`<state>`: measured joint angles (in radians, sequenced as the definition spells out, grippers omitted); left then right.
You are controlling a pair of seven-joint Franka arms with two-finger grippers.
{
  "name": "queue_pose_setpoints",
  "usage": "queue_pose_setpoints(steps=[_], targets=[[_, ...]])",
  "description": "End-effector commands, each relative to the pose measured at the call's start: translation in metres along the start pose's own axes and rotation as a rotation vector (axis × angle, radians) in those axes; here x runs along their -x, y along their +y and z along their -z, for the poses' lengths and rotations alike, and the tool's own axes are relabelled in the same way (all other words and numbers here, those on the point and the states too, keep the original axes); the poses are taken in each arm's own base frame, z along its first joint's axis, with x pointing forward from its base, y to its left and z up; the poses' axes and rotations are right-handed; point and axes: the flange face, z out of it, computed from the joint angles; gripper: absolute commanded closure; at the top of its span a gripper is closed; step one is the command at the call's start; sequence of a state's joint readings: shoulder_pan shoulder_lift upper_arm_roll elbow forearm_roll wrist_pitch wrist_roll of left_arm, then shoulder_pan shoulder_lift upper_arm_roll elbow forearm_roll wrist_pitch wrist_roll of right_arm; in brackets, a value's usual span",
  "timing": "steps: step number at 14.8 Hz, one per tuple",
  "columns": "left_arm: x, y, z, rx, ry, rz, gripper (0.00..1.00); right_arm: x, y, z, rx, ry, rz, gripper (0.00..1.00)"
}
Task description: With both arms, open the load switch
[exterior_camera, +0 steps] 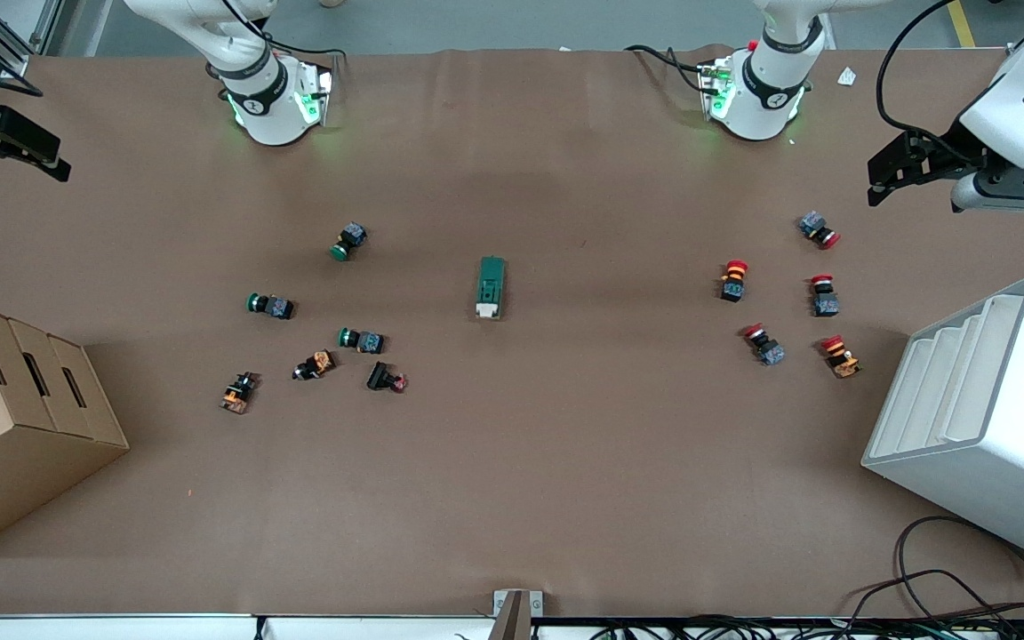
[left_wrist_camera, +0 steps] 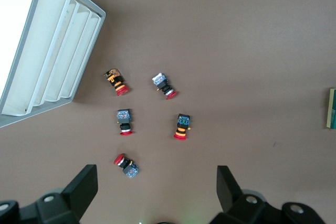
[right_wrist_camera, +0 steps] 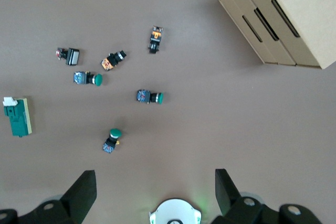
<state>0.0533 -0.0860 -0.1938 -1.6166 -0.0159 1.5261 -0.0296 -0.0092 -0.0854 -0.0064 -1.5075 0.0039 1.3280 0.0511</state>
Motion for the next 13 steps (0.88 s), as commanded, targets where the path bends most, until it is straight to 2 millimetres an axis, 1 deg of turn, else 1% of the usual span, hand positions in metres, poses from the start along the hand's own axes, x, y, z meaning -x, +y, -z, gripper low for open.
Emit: queue_pose_setpoints(steps=[1,4,5,7,8,10,12,13], targets=[[-0.001,0.001,0.005,-0.019,-0.003,-0.008,0.0,0.002,0.001,0.001,0.003,-0.013,0.01,0.0],[-0.004,0.006,0.002,-0.023,-0.005,-0.017,0.0,0.001,0.001,0.001,-0.001,-0.009,0.012,0.0],[-0.01,0.011,0.003,-0.02,0.0,-0.028,0.0,0.001,0.0,0.002,-0.005,-0.001,0.013,0.0],[-0.022,0.033,-0.008,-0.013,-0.015,-0.068,0.0,-0.001,-0.002,0.002,-0.022,0.009,0.017,0.0],[-0.023,0.051,-0.015,-0.01,-0.02,-0.084,0.0,-0.001,-0.003,0.002,-0.024,0.012,0.019,0.0],[-0.029,0.087,-0.031,-0.003,-0.031,-0.044,0.0,-0.001,-0.004,0.002,-0.024,0.012,0.02,0.0],[-0.031,0.134,-0.053,0.003,-0.043,-0.015,0.0,-0.001,-0.004,0.002,-0.024,0.013,0.02,0.0],[-0.029,0.153,-0.064,0.007,-0.035,-0.003,0.0,-0.001,-0.004,0.002,-0.023,0.009,0.019,0.0]])
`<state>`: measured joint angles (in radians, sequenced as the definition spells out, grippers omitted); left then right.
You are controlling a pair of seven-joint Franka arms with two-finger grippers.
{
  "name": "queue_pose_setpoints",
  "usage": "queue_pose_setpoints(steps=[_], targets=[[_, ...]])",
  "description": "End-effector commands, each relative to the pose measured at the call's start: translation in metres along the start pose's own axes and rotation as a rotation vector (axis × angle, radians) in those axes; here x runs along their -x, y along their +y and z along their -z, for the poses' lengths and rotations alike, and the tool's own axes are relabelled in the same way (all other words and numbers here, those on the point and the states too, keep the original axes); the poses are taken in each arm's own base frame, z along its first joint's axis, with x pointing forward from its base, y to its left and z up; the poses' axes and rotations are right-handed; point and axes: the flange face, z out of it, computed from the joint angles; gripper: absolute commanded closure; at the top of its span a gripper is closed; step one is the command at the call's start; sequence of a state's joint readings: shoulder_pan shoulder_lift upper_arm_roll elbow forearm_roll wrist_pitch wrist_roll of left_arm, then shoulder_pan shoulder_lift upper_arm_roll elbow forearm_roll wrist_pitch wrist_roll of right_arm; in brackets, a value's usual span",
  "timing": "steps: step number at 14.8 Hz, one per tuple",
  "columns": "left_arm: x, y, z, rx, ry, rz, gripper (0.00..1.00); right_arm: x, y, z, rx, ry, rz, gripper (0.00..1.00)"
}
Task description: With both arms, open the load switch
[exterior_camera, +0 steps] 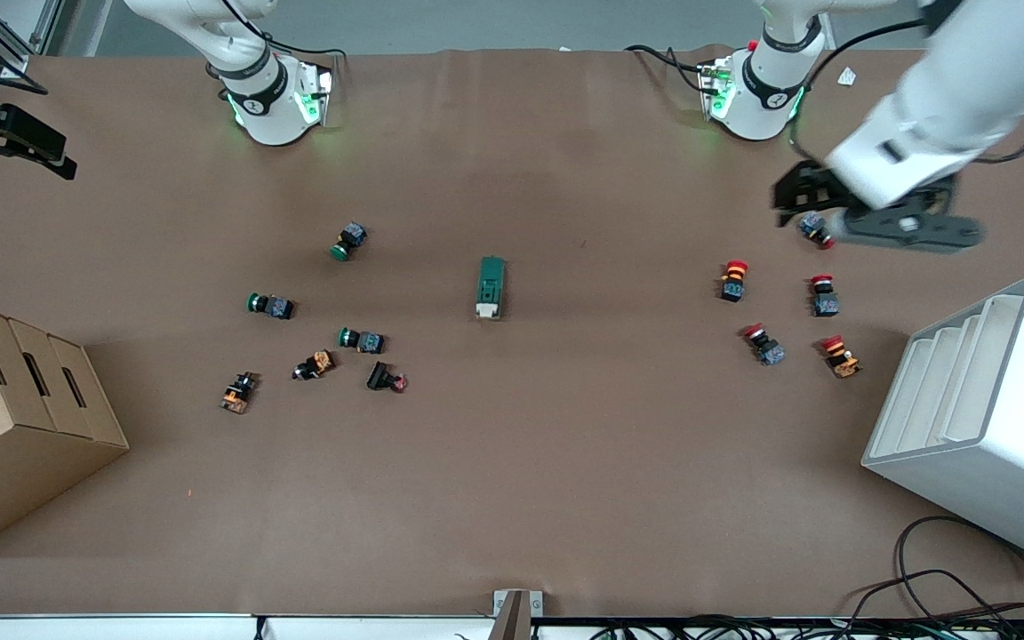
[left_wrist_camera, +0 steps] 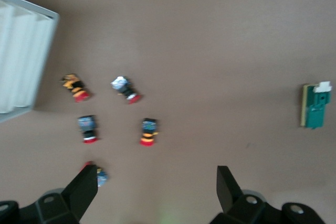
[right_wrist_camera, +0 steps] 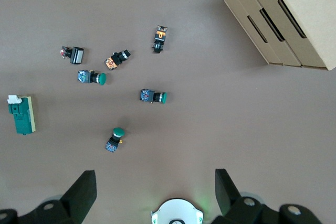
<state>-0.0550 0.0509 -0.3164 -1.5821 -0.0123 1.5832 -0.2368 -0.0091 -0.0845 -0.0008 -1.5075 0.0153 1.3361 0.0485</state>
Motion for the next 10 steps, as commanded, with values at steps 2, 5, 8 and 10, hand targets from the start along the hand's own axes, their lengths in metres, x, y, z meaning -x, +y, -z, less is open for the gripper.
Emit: queue_pose_setpoints(steps=[2,5,8,10], targets=[[-0.001,0.07,-0.038,0.004,0.037,0.087,0.0,0.002,0.001,0.004,-0.012,0.005,0.006,0.0],[0.001,0.131,-0.081,0.016,0.053,0.154,0.0,0.0,0.005,0.004,-0.012,0.005,-0.003,0.0],[0.017,0.19,-0.127,-0.053,0.106,0.185,0.0,-0.015,0.008,-0.013,-0.014,-0.027,-0.016,0.0],[0.044,0.23,-0.153,-0.047,0.139,0.215,0.0,-0.028,0.006,-0.027,-0.019,-0.049,-0.008,0.0]])
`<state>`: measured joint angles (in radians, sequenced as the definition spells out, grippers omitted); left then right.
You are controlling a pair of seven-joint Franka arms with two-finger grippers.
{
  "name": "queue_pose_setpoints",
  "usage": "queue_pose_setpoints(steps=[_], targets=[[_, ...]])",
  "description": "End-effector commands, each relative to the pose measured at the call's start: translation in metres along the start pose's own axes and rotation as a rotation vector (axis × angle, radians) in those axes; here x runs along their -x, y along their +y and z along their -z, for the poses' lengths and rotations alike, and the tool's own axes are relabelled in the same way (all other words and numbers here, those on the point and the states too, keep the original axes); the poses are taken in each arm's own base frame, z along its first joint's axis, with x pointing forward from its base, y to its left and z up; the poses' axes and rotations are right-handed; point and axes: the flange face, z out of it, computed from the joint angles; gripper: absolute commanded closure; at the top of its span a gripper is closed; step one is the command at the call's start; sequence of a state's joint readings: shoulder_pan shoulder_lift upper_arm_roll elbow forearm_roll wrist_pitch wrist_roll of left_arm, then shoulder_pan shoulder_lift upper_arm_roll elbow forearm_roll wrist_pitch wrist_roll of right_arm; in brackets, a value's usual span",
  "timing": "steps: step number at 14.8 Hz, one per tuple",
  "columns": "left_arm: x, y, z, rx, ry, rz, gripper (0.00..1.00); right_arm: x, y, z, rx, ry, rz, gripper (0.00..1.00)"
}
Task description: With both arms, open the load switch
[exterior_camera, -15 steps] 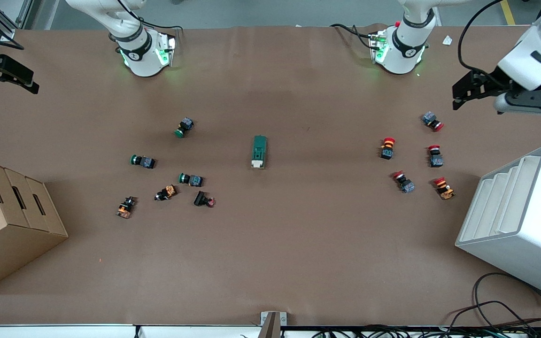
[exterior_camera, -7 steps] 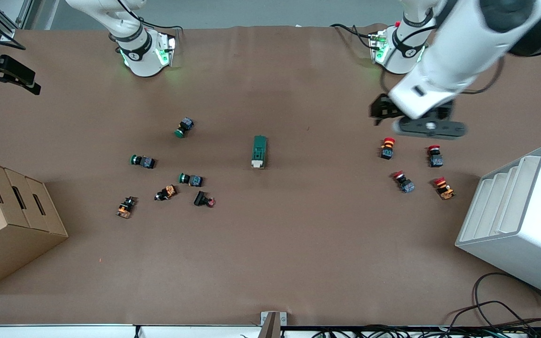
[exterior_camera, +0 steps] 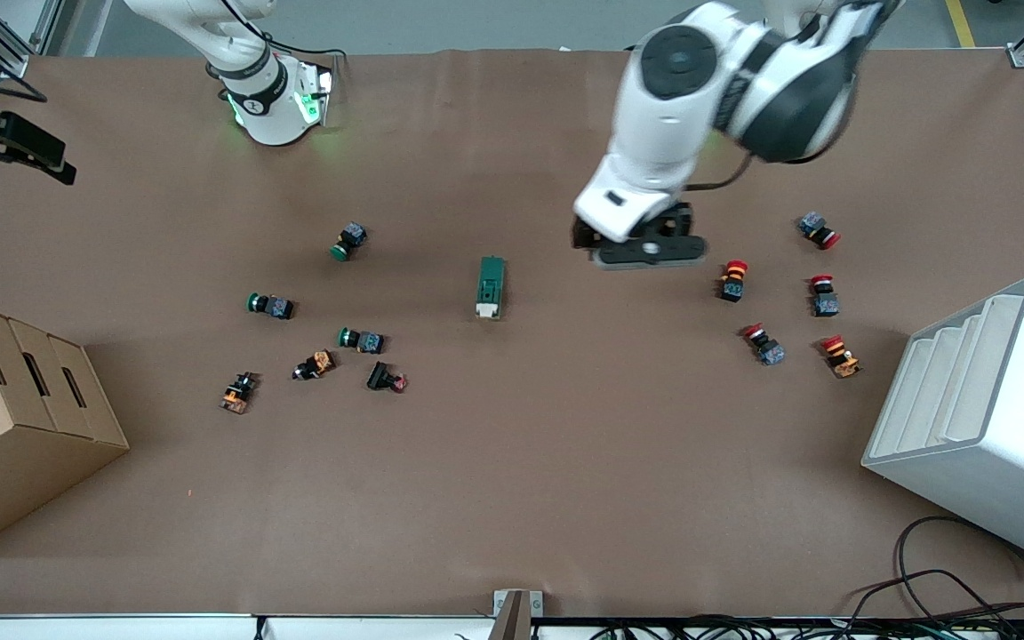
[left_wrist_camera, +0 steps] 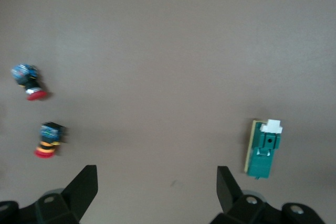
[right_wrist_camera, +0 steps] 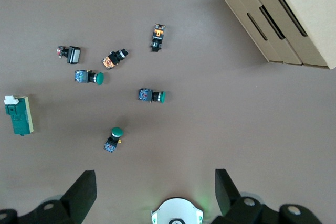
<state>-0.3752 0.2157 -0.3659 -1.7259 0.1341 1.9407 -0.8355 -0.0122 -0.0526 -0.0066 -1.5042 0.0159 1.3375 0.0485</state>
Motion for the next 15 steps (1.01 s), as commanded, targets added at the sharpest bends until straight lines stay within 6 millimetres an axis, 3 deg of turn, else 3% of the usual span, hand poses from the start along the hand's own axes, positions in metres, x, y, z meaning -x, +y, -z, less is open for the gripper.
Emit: queue_pose_setpoints(steps=[1,3,5,8,10,11,13,15], targets=[[0.044,0.038,-0.031,-0.011,0.053,0.042,0.0,-0.023,0.001,-0.023,-0.023,-0.037,0.002,0.0],[0.079,0.065,-0.061,-0.054,0.097,0.058,0.0,-0.035,0.003,-0.037,-0.015,-0.058,0.0,0.0],[0.107,0.091,-0.09,-0.079,0.146,0.091,0.0,-0.062,0.011,-0.074,-0.017,-0.116,0.006,0.0],[0.154,0.129,-0.134,-0.087,0.222,0.106,0.01,-0.069,0.009,-0.092,-0.01,-0.136,0.012,0.0],[0.178,0.145,-0.167,-0.084,0.294,0.129,0.02,-0.073,-0.003,-0.108,-0.011,-0.136,-0.127,0.0],[0.183,0.148,-0.179,-0.086,0.326,0.145,0.02,-0.074,-0.022,-0.116,-0.003,-0.139,-0.18,0.0],[0.211,0.16,-0.198,-0.081,0.377,0.102,0.03,-0.079,-0.062,-0.133,-0.006,-0.147,-0.289,0.0],[0.22,0.164,-0.216,-0.066,0.454,0.11,0.03,-0.083,-0.104,-0.149,-0.013,-0.155,-0.4,0.0]])
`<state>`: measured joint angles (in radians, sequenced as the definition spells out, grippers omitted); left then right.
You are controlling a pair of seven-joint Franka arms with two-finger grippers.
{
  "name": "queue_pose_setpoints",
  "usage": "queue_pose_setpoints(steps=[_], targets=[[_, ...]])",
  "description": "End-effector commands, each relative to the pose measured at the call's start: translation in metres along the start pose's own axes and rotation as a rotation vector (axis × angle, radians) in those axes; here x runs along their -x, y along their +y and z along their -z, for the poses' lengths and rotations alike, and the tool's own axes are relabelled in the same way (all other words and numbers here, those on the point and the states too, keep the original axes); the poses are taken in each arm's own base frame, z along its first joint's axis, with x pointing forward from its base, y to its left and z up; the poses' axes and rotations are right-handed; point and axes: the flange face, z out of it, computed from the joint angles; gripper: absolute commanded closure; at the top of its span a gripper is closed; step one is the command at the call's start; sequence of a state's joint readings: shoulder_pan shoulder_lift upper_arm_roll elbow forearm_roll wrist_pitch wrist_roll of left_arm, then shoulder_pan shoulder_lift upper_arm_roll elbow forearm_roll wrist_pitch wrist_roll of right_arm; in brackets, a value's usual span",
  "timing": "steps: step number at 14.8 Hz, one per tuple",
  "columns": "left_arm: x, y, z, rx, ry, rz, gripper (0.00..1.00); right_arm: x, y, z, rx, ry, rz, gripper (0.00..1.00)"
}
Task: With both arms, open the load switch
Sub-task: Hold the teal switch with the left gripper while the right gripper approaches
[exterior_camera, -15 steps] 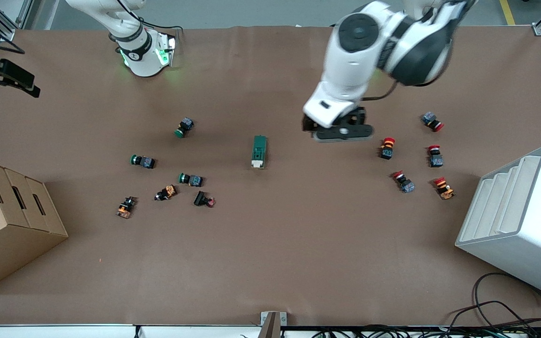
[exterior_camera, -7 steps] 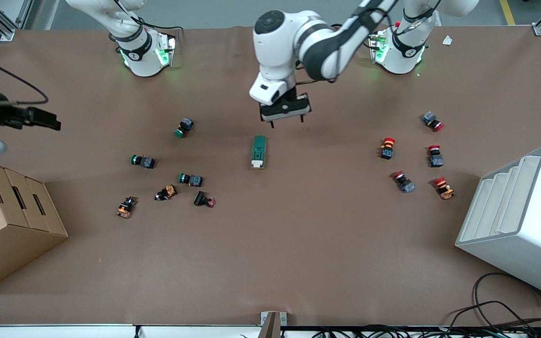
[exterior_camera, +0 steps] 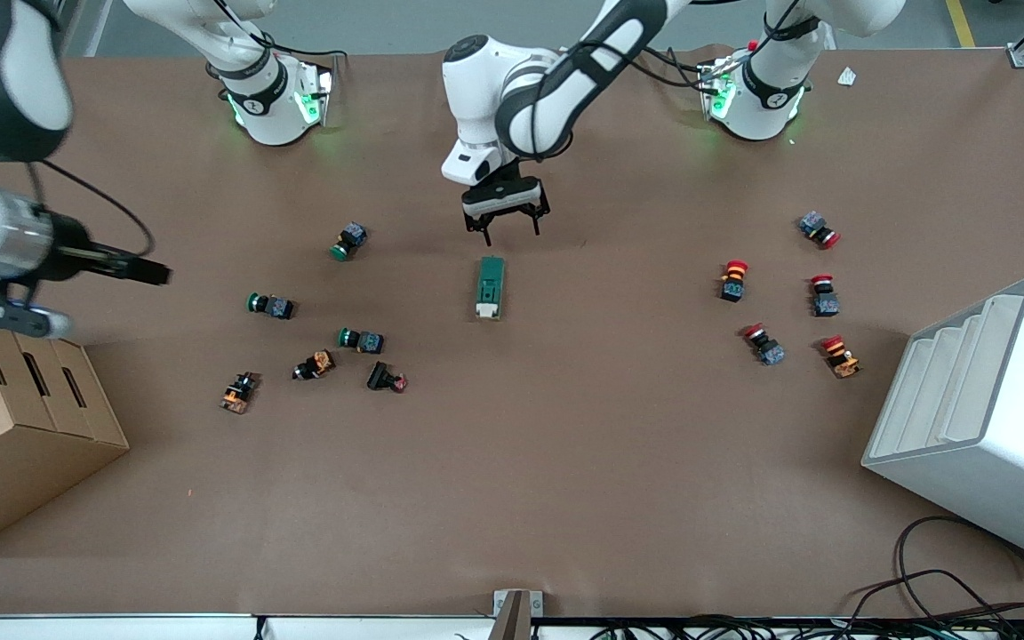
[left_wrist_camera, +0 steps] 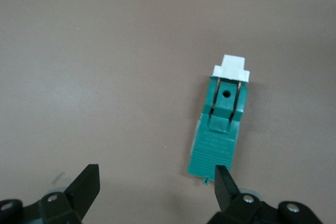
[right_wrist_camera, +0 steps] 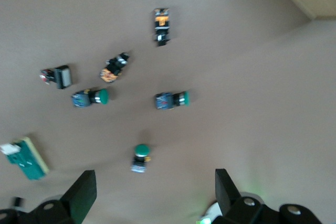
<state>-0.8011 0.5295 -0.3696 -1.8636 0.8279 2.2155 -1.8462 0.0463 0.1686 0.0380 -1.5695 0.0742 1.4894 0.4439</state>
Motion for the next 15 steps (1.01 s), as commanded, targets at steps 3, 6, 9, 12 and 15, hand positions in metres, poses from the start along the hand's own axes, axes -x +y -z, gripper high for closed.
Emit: queue_pose_setpoints(steps=[3,6,9,12,15], targets=[[0.039,0.012,-0.019,0.064,0.151,-0.005,0.03,0.019,-0.104,-0.052,0.009,0.006,-0.263,0.0],[0.069,0.014,-0.049,0.134,0.268,-0.02,0.03,0.035,-0.17,-0.089,0.001,0.029,-0.444,0.0],[0.086,0.013,-0.06,0.198,0.336,-0.04,0.03,0.034,-0.227,-0.142,0.024,0.028,-0.624,0.0],[0.091,0.007,-0.071,0.222,0.404,-0.122,0.03,0.033,-0.279,-0.188,0.053,0.019,-0.769,0.0],[0.095,0.0,-0.081,0.253,0.472,-0.142,0.03,0.037,-0.314,-0.227,0.07,-0.009,-0.904,0.0]])
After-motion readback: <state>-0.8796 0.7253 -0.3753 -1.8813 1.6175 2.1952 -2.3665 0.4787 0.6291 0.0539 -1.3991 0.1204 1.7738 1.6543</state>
